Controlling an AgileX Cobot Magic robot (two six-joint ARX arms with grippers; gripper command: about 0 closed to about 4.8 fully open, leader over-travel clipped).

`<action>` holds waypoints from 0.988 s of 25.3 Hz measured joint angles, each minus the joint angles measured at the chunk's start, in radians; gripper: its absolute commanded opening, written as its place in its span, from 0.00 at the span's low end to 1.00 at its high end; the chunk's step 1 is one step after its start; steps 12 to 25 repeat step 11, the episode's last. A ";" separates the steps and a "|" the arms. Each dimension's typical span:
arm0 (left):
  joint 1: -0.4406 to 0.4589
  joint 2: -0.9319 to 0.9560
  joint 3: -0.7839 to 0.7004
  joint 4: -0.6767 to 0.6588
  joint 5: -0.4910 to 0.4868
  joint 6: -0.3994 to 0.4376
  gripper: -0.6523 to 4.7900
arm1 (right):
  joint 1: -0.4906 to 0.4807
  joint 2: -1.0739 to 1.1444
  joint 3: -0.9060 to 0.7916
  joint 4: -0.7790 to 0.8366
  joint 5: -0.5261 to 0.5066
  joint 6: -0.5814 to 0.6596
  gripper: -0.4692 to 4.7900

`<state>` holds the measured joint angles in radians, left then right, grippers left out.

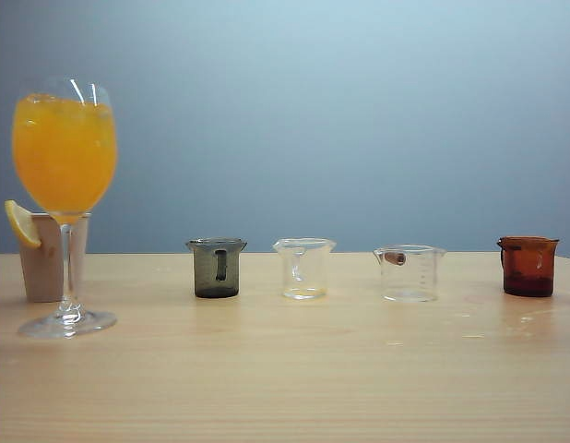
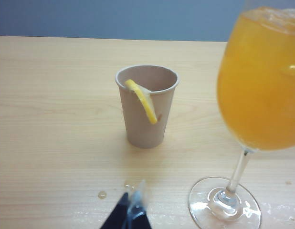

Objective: Pick up the third measuring cup from the left, pour the pineapple juice inside into the goblet, and finally put the measuring cup back in its original place.

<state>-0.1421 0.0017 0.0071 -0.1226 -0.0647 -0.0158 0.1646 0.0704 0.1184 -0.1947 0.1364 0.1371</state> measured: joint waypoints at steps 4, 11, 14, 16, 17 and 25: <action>0.000 0.000 0.000 0.000 0.000 0.000 0.11 | -0.047 -0.069 -0.091 0.047 -0.003 0.000 0.19; -0.001 0.000 0.000 -0.002 0.000 0.000 0.11 | -0.243 -0.069 -0.114 0.024 -0.006 0.000 0.19; -0.001 0.000 0.000 -0.002 0.000 0.000 0.11 | -0.243 -0.069 -0.114 0.024 -0.006 0.000 0.19; -0.001 0.000 0.000 -0.002 0.000 0.000 0.11 | -0.243 -0.069 -0.114 0.024 -0.006 0.000 0.19; -0.001 0.000 0.000 -0.002 0.000 0.000 0.11 | -0.243 -0.069 -0.114 0.024 -0.006 0.000 0.19; -0.001 0.000 0.000 -0.002 0.000 0.000 0.11 | -0.243 -0.069 -0.114 0.024 -0.006 0.000 0.19</action>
